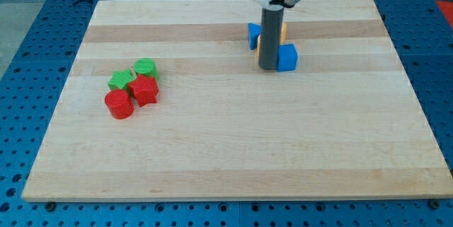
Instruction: Slide the blue cube to the yellow hexagon
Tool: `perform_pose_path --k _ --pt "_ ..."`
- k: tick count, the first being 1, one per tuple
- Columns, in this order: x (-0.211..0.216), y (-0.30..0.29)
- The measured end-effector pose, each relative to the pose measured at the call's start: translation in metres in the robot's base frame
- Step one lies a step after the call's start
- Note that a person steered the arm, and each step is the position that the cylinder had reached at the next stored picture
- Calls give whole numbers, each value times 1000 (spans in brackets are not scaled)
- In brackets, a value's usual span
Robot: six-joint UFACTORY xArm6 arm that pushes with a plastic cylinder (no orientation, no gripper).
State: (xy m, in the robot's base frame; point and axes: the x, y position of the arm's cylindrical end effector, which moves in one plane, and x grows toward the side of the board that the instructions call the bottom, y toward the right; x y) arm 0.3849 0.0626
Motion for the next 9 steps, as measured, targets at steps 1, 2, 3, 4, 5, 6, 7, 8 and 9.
perform_pose_path --k 1,2,3,4,5,6,7,8,9 --pt "5 -4" --pt "39 -35" --pt "49 -25" --pt "38 1" --pt "20 20" --pt "2 29" --pt "-5 31" --pt "-5 33" --pt "-5 53"
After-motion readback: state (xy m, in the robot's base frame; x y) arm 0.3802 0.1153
